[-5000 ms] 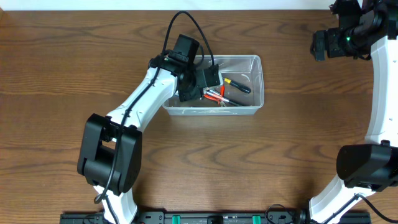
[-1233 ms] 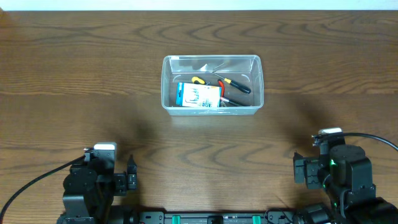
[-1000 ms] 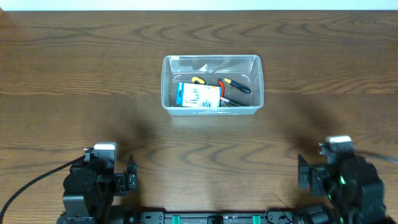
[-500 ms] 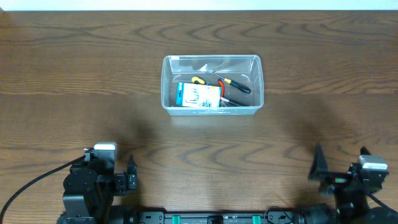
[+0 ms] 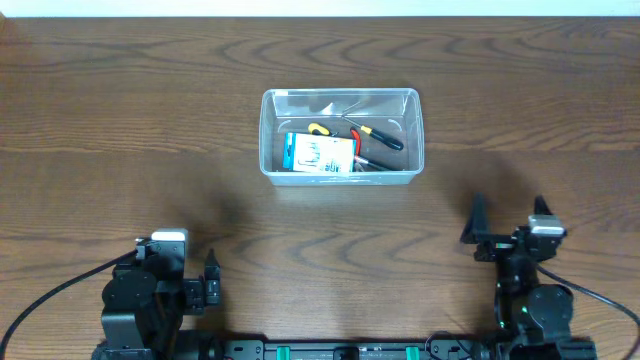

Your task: Pack container

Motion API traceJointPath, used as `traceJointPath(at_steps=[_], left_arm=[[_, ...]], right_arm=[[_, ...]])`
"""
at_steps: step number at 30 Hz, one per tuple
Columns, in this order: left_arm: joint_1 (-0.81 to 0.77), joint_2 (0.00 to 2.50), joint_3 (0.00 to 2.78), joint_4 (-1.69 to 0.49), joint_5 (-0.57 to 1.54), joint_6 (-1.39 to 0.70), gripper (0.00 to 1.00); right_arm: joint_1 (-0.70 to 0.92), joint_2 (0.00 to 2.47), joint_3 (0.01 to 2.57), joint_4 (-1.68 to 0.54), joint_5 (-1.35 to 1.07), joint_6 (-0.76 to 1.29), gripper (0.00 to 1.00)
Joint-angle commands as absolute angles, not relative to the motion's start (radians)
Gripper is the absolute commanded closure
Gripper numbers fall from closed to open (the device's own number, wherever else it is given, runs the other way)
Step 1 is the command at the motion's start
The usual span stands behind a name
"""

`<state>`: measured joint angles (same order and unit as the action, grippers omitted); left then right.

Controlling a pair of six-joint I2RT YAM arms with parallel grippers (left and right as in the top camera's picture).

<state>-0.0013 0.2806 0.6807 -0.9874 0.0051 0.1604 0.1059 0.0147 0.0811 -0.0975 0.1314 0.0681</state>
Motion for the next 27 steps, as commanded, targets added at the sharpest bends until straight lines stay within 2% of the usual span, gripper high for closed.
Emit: traceJointPath(at_steps=[1,6,27], left_arm=[[-0.004,0.279,0.68,-0.987,0.015,0.155,0.02],[-0.004,0.279,0.68,-0.987,0.015,0.155,0.02],[-0.004,0.279,0.68,-0.987,0.015,0.155,0.02]], right_arm=[[0.097,0.006,0.037,-0.102,0.122,0.07,0.01],[0.097,0.006,0.028,-0.119,0.089,-0.009,0.01],[0.097,0.006,0.028,-0.116,0.075,-0.008,0.01]])
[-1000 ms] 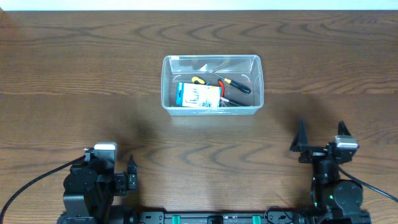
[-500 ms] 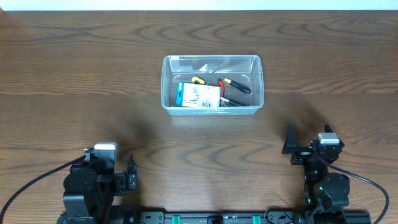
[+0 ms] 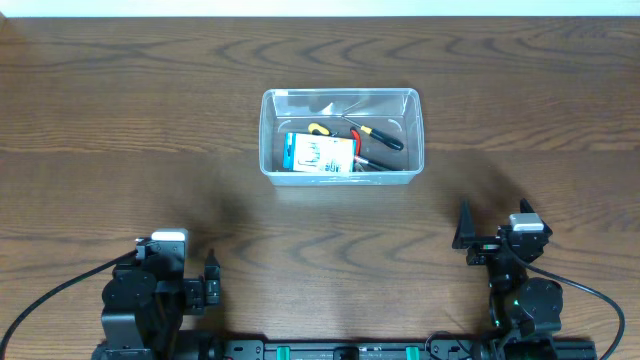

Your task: Pack container

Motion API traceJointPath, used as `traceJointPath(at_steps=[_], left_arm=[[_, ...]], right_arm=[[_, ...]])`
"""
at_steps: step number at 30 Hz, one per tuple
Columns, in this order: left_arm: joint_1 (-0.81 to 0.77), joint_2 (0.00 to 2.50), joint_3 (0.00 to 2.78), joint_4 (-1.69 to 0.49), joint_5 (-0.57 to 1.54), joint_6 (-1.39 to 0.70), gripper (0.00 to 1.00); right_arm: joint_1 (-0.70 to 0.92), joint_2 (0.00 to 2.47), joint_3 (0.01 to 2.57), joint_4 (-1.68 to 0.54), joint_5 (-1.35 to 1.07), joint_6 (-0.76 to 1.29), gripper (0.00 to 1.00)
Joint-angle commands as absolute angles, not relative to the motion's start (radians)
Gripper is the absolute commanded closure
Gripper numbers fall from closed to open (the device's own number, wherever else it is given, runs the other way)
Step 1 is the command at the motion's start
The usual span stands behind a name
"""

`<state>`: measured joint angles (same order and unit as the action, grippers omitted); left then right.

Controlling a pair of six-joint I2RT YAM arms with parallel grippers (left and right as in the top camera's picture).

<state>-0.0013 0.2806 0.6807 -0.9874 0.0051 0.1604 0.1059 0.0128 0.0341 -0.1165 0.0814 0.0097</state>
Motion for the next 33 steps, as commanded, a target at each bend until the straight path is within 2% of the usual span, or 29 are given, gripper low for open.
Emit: traceJointPath(at_steps=[1,14,19,22,26,33], left_arm=[[-0.004,0.279,0.68,-0.987,0.015,0.155,0.02],[-0.003,0.278,0.68,-0.991,0.016,0.155,0.02],[-0.003,0.192,0.671,-0.999,0.172,0.144,0.02],[-0.004,0.111,0.632,-0.986,0.174,0.144,0.02],[-0.003,0.03,0.525,-0.811,0.172,0.145,0.02],[-0.004,0.002,0.279,-0.276,0.172,0.183,0.02]], right_arm=[[0.097,0.006,0.028,-0.116,0.075,-0.008,0.01],[0.097,0.006,0.028,-0.116,0.075,-0.008,0.01],[0.097,0.006,0.028,-0.116,0.075,-0.008,0.01],[0.097,0.006,0.028,-0.116,0.075,-0.008,0.01],[0.097,0.006,0.028,-0.116,0.075,-0.008,0.01],[0.097,0.006,0.028,-0.116,0.075,-0.008,0.01]])
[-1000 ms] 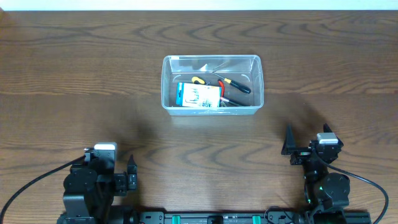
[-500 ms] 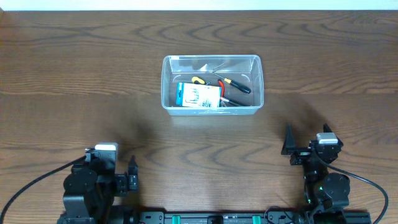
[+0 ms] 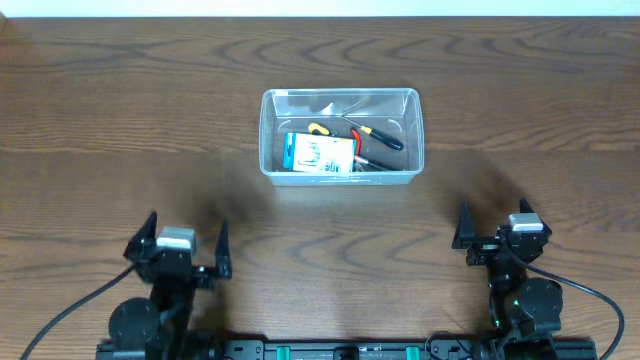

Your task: Pack container

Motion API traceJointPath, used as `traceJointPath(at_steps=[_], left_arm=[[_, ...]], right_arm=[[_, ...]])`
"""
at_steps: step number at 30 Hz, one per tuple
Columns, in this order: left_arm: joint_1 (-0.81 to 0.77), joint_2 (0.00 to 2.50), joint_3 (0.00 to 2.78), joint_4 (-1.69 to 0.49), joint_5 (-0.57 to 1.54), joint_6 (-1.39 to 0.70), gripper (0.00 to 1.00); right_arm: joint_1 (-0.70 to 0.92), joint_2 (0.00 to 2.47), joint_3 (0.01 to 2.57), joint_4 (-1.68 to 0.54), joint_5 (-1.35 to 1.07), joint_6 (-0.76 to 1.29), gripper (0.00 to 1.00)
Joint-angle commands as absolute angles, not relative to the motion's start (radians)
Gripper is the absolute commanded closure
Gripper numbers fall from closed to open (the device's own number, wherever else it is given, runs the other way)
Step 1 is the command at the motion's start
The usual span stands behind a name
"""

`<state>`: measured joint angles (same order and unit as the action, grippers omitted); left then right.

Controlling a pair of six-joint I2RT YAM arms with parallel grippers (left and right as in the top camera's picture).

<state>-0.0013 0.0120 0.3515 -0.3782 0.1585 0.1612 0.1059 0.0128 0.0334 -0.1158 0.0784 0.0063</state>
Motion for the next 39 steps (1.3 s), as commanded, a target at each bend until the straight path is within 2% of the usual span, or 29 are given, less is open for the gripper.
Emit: traceJointPath(at_steps=[1,6,9,22,39], left_arm=[[-0.004,0.002,0.244,-0.204,0.172,0.187,0.02],[-0.004,0.002,0.073,0.115,0.173,0.181,0.02],[-0.004,0.002,0.013,0.184,0.173,0.154,0.02],[-0.006,0.002,0.004,-0.05,0.184,0.064,0.02],[-0.006,0.002,0.004,-0.056,0.184,-0.029,0.02]], right_arm=[[0.097,0.006,0.028,-0.116,0.075,-0.008,0.01],[0.097,0.006,0.028,-0.116,0.075,-0.008,0.01],[0.097,0.006,0.028,-0.116,0.075,-0.008,0.01],[0.097,0.006,0.028,-0.116,0.075,-0.008,0.01],[0.097,0.006,0.028,-0.116,0.075,-0.008,0.01]])
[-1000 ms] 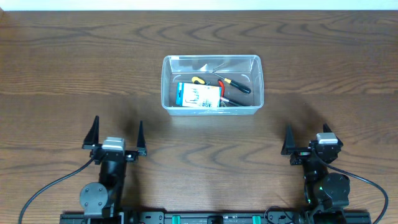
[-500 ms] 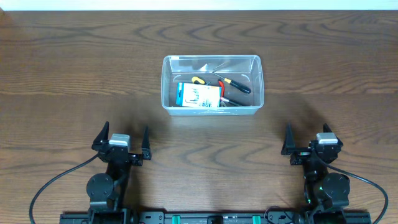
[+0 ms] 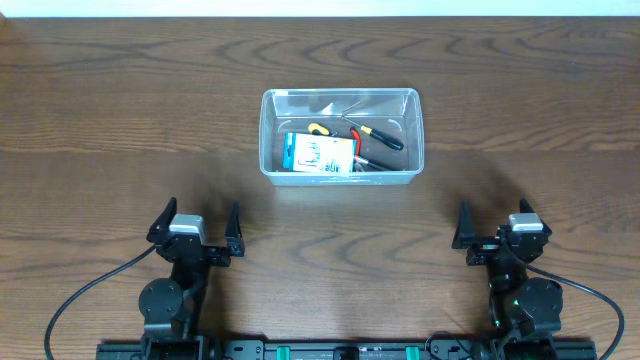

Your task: Pack container

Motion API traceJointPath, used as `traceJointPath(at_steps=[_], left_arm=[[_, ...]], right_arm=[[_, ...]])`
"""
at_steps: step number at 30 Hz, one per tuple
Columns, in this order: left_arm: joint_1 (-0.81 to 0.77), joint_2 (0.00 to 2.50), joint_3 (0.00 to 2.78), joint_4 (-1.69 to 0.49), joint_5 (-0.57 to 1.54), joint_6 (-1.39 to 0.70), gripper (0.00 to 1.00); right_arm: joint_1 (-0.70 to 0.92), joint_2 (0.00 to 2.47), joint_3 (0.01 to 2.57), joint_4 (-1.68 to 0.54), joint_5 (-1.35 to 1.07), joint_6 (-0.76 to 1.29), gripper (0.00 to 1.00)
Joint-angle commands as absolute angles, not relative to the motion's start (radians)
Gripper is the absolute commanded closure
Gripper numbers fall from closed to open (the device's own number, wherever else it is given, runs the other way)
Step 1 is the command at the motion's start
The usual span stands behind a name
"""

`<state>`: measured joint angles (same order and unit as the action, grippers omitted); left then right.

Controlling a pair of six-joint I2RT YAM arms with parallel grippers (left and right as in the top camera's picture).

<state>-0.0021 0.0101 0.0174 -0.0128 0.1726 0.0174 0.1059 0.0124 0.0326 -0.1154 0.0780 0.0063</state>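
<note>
A clear plastic container [image 3: 268,135] stands in the middle of the table. Inside lie a blue and white packet [image 3: 318,154], a yellow and black screwdriver [image 3: 381,137] and a red-handled tool [image 3: 358,151]. My left gripper [image 3: 201,210] is open near the front left, well short of the container, with nothing between its fingers. Open and holding nothing as well, my right gripper [image 3: 492,216] sits near the front right, below the container's right end.
The wooden table [image 3: 120,120] stretches around the container on all sides. Black cables [image 3: 70,310] run from both arm bases along the front edge.
My left gripper has moved a little forward and to the right, toward the container. The right gripper and the container's contents are unchanged.
At first my left arm was folded at the front left and my right gripper stood open at the front right. The right gripper then shifted slightly left and stayed. The left gripper then showed open, pointing up the table, and now stands closer to the container.
</note>
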Motion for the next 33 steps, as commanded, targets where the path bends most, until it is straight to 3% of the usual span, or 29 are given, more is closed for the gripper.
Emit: traceJointPath(at_steps=[1,33], left_arm=[[-0.006,0.002,0.004,-0.056,0.184,-0.043,0.02],[-0.006,0.004,0.004,-0.055,0.184,-0.054,0.02]], right_arm=[[0.097,0.006,0.028,-0.116,0.075,-0.008,0.01],[0.097,0.006,0.028,-0.116,0.075,-0.008,0.01]])
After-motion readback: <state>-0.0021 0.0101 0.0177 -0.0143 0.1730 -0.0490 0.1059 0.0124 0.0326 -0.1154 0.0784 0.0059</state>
